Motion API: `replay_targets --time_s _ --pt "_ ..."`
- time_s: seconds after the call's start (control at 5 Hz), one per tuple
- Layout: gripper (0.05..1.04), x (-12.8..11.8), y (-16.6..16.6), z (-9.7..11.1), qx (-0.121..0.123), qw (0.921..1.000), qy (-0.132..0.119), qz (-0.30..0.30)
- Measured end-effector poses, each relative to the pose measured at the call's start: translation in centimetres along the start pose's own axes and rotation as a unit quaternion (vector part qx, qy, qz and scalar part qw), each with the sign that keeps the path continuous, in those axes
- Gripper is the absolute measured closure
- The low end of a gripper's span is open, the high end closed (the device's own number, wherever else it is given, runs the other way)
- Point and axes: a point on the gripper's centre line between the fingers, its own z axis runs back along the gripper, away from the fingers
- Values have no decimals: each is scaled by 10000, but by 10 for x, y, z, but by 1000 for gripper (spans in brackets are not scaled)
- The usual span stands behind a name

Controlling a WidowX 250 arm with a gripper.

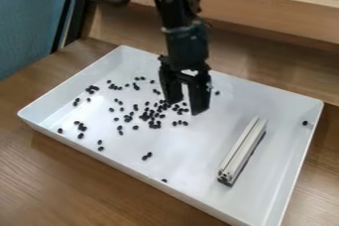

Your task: Sweep into pile

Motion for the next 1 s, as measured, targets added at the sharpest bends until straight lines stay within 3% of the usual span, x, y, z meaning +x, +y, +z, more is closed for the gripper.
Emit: replay_targets --time_s 0.6,1.0 --pt "83 14 -47 -22 -67 9963 -68 854" --pt "83 24 -68 -38 155 9971 -62 745"
